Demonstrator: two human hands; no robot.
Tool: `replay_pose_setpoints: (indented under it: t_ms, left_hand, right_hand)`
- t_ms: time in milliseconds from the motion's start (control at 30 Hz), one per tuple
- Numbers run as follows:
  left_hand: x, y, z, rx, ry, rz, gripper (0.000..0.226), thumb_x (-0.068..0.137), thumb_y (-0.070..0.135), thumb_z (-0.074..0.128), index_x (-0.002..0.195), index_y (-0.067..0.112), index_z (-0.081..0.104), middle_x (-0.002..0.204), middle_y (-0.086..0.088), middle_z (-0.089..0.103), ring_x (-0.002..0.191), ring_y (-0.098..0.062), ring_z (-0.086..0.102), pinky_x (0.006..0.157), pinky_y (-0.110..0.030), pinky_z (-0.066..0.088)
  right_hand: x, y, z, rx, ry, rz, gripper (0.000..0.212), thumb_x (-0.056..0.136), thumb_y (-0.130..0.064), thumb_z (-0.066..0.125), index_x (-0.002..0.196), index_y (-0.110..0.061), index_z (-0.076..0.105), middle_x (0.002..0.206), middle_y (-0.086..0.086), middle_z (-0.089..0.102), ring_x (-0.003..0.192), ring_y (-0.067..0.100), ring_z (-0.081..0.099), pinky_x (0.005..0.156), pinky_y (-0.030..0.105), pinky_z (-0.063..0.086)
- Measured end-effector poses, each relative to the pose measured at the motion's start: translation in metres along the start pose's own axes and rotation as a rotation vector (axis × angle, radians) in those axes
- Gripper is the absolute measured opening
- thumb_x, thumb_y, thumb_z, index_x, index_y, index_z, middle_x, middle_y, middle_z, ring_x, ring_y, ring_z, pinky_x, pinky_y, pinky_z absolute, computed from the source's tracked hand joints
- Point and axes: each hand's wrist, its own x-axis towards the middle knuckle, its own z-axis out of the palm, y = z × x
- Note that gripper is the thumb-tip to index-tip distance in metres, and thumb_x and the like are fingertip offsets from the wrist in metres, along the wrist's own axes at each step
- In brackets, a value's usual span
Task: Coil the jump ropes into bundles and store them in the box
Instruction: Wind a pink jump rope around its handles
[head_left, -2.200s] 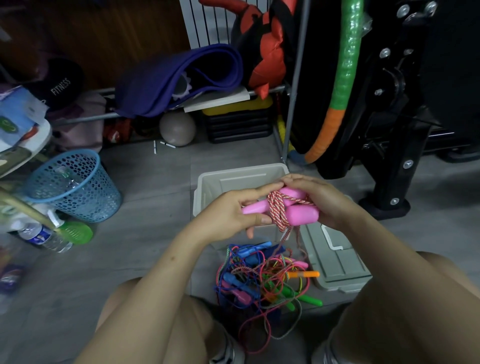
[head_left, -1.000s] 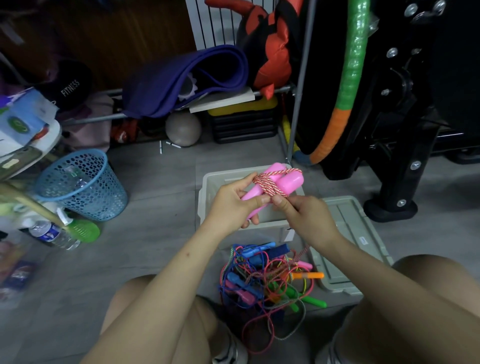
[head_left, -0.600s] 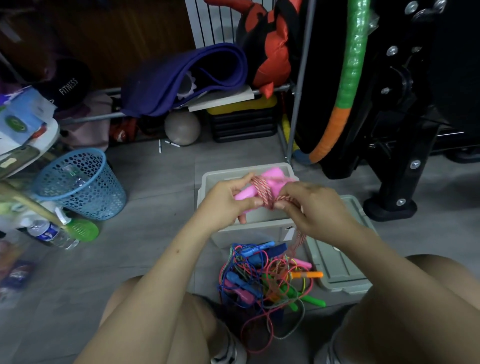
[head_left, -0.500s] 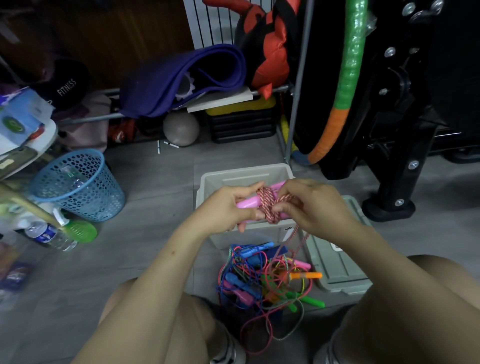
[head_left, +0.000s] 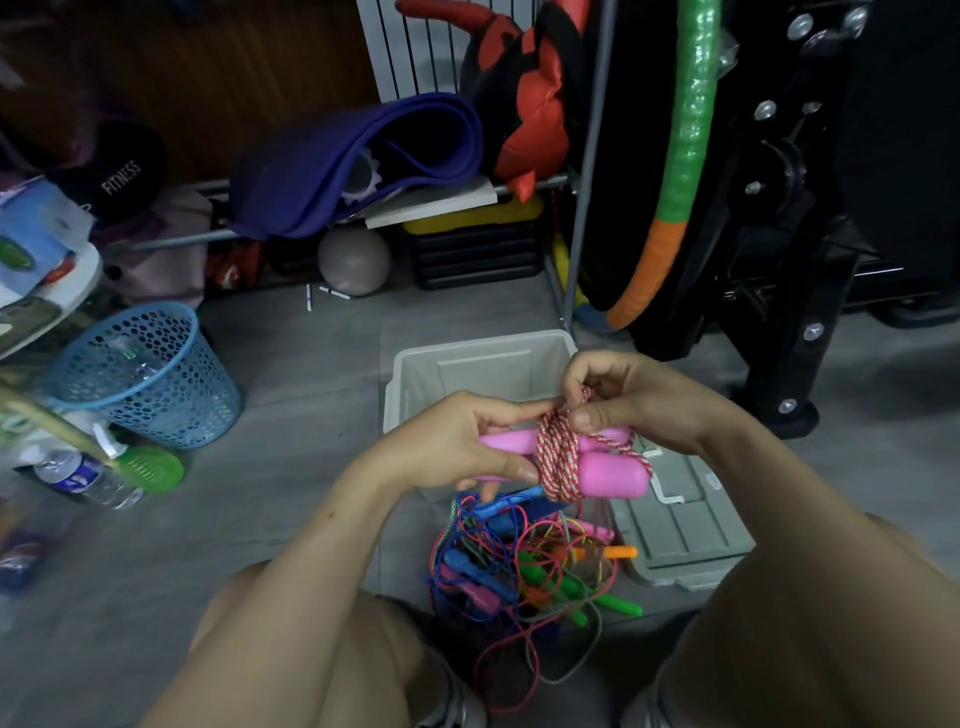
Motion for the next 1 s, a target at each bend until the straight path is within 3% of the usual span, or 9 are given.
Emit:
replay_pose_setpoints:
  t_ms: [100, 267, 367, 467, 600, 700, 867, 1000]
  left_hand:
    - [0.001, -0.002, -0.001, -0.033, 0.024, 0.028, 0.071, 0.076, -0.006, 0.069, 0.125, 0.041, 0.045, 0.051, 0.007, 0.063, 0.038, -0.004, 0.05, 0.039, -0.015, 0.033]
    - [-0.002, -0.001, -0.004, -0.107, 0.139, 0.083, 0.075, 0.077, -0.008, 0.068, 0.134, 0.033, 0.041, 0.054, 0.007, 0.064, 0.038, -0.005, 0.05, 0.037, -0.015, 0.033]
    - [-0.003, 0.0, -0.004, -0.07, 0.151, 0.11, 0.075, 0.08, -0.002, 0.068, 0.134, 0.042, 0.039, 0.049, 0.005, 0.058, 0.037, -0.005, 0.045, 0.039, -0.017, 0.034]
    - [-0.004, -0.003, -0.004, -0.032, 0.124, 0.11, 0.077, 0.083, 0.004, 0.068, 0.131, 0.056, 0.037, 0.057, -0.001, 0.058, 0.044, -0.012, 0.049, 0.042, -0.021, 0.038]
    - [-0.005, 0.0, -0.001, 0.056, 0.047, 0.128, 0.074, 0.09, 0.004, 0.06, 0.135, 0.055, 0.03, 0.067, 0.016, 0.063, 0.051, -0.012, 0.05, 0.046, -0.023, 0.041]
    - [-0.005, 0.001, 0.001, 0.073, 0.013, 0.116, 0.071, 0.093, 0.002, 0.055, 0.141, 0.047, 0.028, 0.082, 0.027, 0.064, 0.054, -0.014, 0.048, 0.048, -0.024, 0.041]
    - [-0.003, -0.005, 0.0, 0.013, 0.067, 0.062, 0.063, 0.09, 0.005, 0.06, 0.135, 0.045, 0.041, 0.062, 0.008, 0.058, 0.046, -0.011, 0.049, 0.043, -0.021, 0.036]
    - [-0.002, -0.006, -0.002, -0.03, 0.11, 0.062, 0.057, 0.09, 0.008, 0.061, 0.119, 0.055, 0.047, 0.074, -0.021, 0.054, 0.048, -0.018, 0.048, 0.041, -0.02, 0.035]
  right_hand:
    - [0.003, 0.006, -0.001, 0.055, 0.061, 0.029, 0.037, 0.044, -0.041, 0.091, 0.064, -0.021, 0.068, 0.067, -0.001, 0.062, 0.064, 0.008, 0.056, 0.059, 0.016, 0.045]
    - [0.002, 0.004, 0.007, 0.208, 0.183, 0.017, 0.013, 0.067, -0.006, 0.076, 0.07, -0.018, 0.072, 0.073, -0.001, 0.07, 0.066, 0.008, 0.065, 0.059, 0.019, 0.053]
    - [-0.001, 0.001, 0.01, 0.209, 0.178, 0.049, 0.017, 0.069, -0.011, 0.068, 0.086, -0.016, 0.069, 0.081, -0.001, 0.071, 0.073, 0.009, 0.066, 0.061, 0.02, 0.053]
    - [-0.002, 0.0, 0.01, 0.147, 0.164, 0.104, 0.027, 0.07, -0.019, 0.071, 0.096, -0.014, 0.066, 0.09, 0.002, 0.07, 0.08, 0.013, 0.067, 0.063, 0.022, 0.053]
    - [-0.001, 0.002, 0.008, 0.108, 0.16, 0.169, 0.041, 0.072, -0.023, 0.072, 0.108, -0.006, 0.064, 0.103, 0.016, 0.068, 0.091, 0.023, 0.065, 0.079, 0.035, 0.053]
    - [-0.003, -0.001, 0.006, 0.101, 0.1, 0.177, 0.04, 0.076, -0.013, 0.072, 0.113, -0.003, 0.061, 0.103, 0.013, 0.068, 0.091, 0.021, 0.066, 0.077, 0.029, 0.056]
    - [-0.004, 0.0, 0.006, 0.03, 0.076, 0.201, 0.044, 0.066, -0.015, 0.074, 0.107, -0.009, 0.059, 0.096, 0.006, 0.067, 0.086, 0.016, 0.066, 0.074, 0.025, 0.056]
    - [-0.002, 0.004, 0.01, -0.009, 0.136, 0.184, 0.052, 0.062, -0.022, 0.073, 0.11, -0.014, 0.055, 0.097, 0.003, 0.066, 0.088, 0.014, 0.065, 0.074, 0.024, 0.054]
